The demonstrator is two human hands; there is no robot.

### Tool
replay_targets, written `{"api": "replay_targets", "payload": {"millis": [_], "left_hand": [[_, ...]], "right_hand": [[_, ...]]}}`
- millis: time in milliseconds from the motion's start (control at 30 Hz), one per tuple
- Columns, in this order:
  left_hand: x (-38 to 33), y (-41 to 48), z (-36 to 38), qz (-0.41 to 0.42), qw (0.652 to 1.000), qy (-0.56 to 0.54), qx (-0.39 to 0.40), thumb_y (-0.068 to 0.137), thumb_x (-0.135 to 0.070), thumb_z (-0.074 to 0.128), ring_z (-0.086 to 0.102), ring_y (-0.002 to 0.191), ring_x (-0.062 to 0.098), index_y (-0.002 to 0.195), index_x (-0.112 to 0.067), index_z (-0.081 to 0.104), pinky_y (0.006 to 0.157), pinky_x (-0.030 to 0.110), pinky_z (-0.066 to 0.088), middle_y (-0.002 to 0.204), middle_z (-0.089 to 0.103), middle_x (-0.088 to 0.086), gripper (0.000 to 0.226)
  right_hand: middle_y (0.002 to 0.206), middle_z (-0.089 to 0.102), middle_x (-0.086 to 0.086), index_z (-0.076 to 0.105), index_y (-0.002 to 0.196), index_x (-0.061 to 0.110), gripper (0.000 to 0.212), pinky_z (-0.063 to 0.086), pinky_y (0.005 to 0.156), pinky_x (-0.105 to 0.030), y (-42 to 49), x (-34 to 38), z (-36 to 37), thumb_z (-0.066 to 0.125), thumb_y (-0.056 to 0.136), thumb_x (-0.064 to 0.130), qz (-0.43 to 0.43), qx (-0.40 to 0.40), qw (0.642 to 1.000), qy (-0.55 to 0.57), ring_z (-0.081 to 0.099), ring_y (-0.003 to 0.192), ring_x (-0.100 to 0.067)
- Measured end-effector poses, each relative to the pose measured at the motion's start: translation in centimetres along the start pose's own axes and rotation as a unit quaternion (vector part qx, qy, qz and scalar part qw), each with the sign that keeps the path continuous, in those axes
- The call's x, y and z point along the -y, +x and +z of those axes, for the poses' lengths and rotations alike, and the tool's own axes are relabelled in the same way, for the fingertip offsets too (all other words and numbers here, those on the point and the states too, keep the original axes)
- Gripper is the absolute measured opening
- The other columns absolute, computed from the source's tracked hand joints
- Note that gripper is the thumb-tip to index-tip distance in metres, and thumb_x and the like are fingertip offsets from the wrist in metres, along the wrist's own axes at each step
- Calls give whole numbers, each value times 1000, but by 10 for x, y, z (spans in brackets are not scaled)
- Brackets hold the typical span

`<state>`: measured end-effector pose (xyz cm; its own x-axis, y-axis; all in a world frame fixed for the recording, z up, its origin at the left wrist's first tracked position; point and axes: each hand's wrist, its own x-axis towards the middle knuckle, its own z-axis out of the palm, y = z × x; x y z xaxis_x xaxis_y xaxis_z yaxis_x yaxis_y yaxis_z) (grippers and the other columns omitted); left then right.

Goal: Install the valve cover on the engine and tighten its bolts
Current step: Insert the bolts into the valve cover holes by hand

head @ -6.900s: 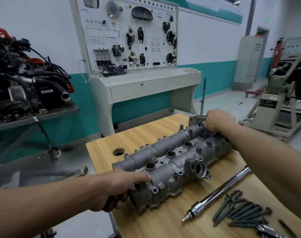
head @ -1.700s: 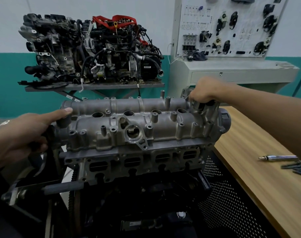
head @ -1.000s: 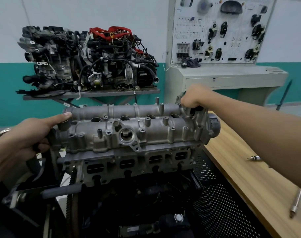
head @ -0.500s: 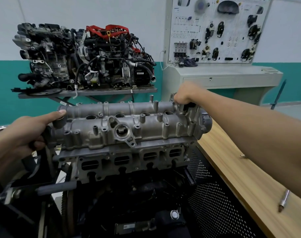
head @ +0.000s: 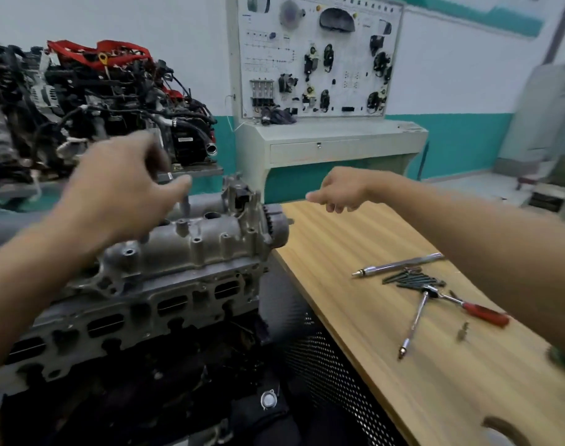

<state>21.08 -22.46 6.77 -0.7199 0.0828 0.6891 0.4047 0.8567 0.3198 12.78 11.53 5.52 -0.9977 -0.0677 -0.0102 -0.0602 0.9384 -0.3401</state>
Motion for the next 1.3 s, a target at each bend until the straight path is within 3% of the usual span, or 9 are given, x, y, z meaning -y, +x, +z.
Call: {"api": "replay_targets", "payload": {"millis": [67, 167, 300, 400, 567, 733, 867, 1033, 1300], "left_hand": [[-73, 12, 56, 90, 990, -59, 94, 82, -42, 73, 61, 64, 15, 77, -28, 54, 56, 32, 50, 71, 61, -8, 24], [-149, 19, 142, 186, 952, -52, 239, 90, -32, 69, 61, 84, 24, 88, -25, 57, 71, 34, 50, 91, 66, 0, 15], [-206, 10, 255, 222, 908, 1, 356, 95, -20, 63, 64, 98, 29, 110, -15, 68, 79, 35, 53, 112, 69, 9, 17], [-225, -7, 317, 222, 879, 9, 421, 92, -17, 63, 61, 86, 27, 111, -14, 68, 72, 35, 50, 108, 69, 9, 21], [-228, -26, 376, 200, 886, -21, 418, 82, -24, 66, 60, 77, 24, 98, -21, 60, 63, 30, 45, 87, 61, 0, 17], [-235, -19, 401, 162, 883, -62, 437, 81, -29, 74, 63, 83, 21, 107, -20, 62, 66, 31, 48, 91, 60, -4, 31], [-237, -18, 409, 138, 875, -84, 457, 79, -26, 78, 61, 87, 20, 120, -17, 62, 70, 29, 50, 98, 59, -2, 45], [-236, -19, 410, 108, 863, -110, 481, 74, -30, 85, 60, 78, 14, 102, -19, 62, 59, 23, 46, 93, 63, -2, 38], [-235, -29, 402, 139, 855, -85, 492, 78, -38, 83, 63, 92, 20, 112, -14, 64, 79, 34, 56, 106, 68, 3, 46]], "right_hand": [[86, 72, -7, 70, 92, 6, 46, 54, 62, -30, -19, -41, 3, 56, 95, 50, 29, 1, 999, -21, 64, 73, -19], [94, 73, -5, 74, 97, 11, 32, 57, 82, -37, -47, -104, 17, 63, 92, 42, 90, 14, 993, -79, 68, 86, -23], [93, 69, 0, 72, 96, 24, 14, 49, 80, -29, -79, -180, 40, 61, 90, 30, 171, -1, 976, -137, 63, 95, -23], [107, 68, -3, 71, 111, 21, 28, 49, 84, -28, -92, -229, 56, 53, 90, 14, 221, -32, 969, -105, 62, 105, -24], [139, 56, -2, 49, 142, 23, 55, 44, 100, -31, -91, -272, 68, 60, 89, 14, 230, 14, 970, -72, 54, 123, -24], [135, 55, 5, 44, 146, 29, 81, 47, 98, -34, -62, -272, 59, 78, 75, 10, 197, 121, 971, -59, 57, 113, -18], [127, 61, 2, 50, 141, 23, 70, 48, 91, -31, -46, -267, 61, 77, 78, 11, 176, 135, 968, -116, 57, 104, -17], [121, 66, -3, 60, 133, 15, 55, 52, 93, -34, -49, -264, 68, 66, 80, 2, 177, 116, 971, -113, 61, 107, -22], [116, 69, -3, 64, 127, 12, 48, 54, 92, -38, -55, -244, 72, 63, 80, 0, 160, 111, 979, -62, 63, 104, -21]]}}
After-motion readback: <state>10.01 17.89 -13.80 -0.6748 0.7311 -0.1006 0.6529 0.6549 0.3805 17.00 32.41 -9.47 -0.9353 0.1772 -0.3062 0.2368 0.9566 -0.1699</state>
